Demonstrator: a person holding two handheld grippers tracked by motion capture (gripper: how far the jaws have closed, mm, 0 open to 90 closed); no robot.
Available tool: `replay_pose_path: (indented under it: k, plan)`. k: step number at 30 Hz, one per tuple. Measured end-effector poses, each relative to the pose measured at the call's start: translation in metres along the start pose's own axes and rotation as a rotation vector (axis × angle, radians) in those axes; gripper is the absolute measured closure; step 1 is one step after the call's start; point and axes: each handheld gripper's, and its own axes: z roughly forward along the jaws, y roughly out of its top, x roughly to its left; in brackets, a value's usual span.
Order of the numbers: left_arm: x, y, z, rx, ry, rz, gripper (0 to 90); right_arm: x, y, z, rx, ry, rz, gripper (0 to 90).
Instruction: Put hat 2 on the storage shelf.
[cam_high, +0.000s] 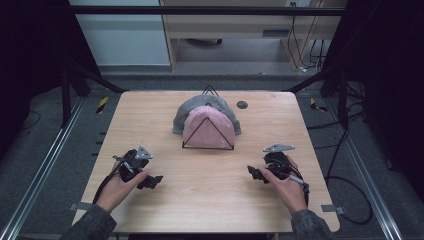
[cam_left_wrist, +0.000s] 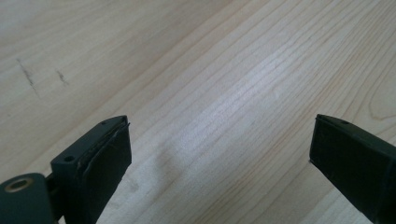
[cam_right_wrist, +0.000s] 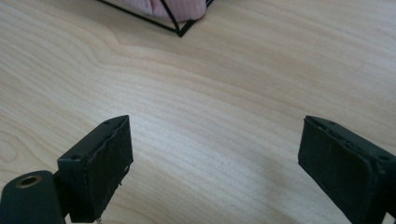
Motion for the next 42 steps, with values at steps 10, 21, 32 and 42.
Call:
replay_pose_path:
  k: [10,21,32,42]
  plan:
    - [0.004,-0.016,0.014,0.004,0.004,-0.030,4.8,-0.004,-0.015,0.009,0.028,0.006,0.019,8.9]
    - [0.005,-0.022,0.020,-0.022,-0.018,-0.051,0.8,-0.003,-0.020,0.016,0.039,0.006,0.007,5.7]
    - [0.008,-0.030,0.021,-0.085,-0.036,-0.027,0.0,0.008,-0.031,0.020,-0.026,-0.039,-0.063,0.8]
    - [0.008,-0.031,0.021,-0.095,-0.042,-0.019,0.0,0.010,-0.036,0.016,-0.022,-0.038,-0.064,0.5]
